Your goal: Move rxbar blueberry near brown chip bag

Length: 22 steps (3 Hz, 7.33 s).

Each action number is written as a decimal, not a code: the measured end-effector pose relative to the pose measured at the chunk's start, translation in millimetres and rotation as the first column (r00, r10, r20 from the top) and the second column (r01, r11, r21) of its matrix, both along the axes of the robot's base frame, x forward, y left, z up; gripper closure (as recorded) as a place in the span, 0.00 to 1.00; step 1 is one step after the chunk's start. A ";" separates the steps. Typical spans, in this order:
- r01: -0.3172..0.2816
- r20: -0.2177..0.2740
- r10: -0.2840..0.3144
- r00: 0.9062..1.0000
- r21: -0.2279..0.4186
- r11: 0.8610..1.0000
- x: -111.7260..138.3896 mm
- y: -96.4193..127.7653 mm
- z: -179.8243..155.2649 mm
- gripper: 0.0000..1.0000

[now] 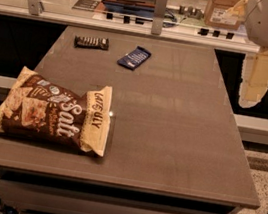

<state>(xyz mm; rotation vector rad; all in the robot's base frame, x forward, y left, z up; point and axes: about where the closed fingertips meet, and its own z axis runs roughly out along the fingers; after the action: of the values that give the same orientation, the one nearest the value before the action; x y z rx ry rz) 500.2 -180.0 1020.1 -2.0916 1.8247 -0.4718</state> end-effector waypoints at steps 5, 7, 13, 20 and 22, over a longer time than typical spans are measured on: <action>-0.452 -0.091 0.443 0.892 -0.126 0.883 166.9 119.2 -38.7 0.00; -0.462 -0.066 0.457 0.887 -0.134 0.877 180.3 116.6 -39.6 0.00; -0.660 -0.191 0.636 0.748 -0.116 0.742 262.5 168.4 -122.5 0.00; -0.724 -0.305 0.675 0.672 -0.083 0.684 272.6 175.2 -183.1 0.00; -0.766 -0.335 0.706 0.624 -0.087 0.637 272.6 178.1 -193.4 0.00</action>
Offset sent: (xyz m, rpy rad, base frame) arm 0.0946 0.0533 -0.0099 -0.1931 0.0621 0.3690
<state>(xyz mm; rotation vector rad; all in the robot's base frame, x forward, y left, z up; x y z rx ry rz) 772.7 -1.9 826.7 -2.9307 0.8369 -0.1601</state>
